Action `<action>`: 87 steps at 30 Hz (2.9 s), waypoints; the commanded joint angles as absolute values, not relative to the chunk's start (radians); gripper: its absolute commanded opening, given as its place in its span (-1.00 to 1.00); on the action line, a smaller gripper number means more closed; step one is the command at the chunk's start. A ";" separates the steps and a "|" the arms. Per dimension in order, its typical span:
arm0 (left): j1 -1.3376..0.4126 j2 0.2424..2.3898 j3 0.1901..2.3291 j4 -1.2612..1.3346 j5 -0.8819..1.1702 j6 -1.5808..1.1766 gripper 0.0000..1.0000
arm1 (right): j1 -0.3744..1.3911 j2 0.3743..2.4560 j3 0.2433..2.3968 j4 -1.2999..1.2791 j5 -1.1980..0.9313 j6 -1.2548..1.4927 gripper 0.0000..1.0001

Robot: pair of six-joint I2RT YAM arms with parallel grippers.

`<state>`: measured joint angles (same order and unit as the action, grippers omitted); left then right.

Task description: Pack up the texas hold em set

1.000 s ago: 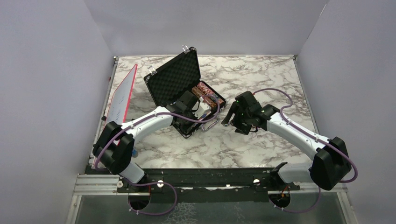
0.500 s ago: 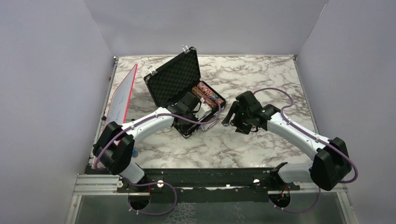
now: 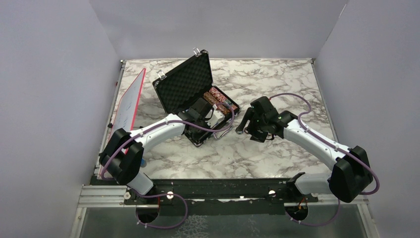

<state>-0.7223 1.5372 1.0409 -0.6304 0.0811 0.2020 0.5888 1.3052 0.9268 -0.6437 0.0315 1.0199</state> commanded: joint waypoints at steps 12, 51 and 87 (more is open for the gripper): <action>-0.724 1.510 1.061 -0.589 0.053 0.151 -0.78 | 0.581 1.315 0.980 -0.680 0.089 0.885 0.55; -0.720 1.219 1.014 -0.286 0.049 -0.335 0.52 | 0.576 1.927 1.289 -0.722 0.173 0.701 -0.30; -0.710 1.241 0.786 0.020 -0.074 -0.878 0.50 | 0.598 1.770 1.244 -0.713 -0.036 0.418 0.32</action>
<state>-0.7128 1.2747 0.8425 -0.0383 -0.0307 -0.7834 0.5831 1.7332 1.1824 -0.6750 0.0067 0.5575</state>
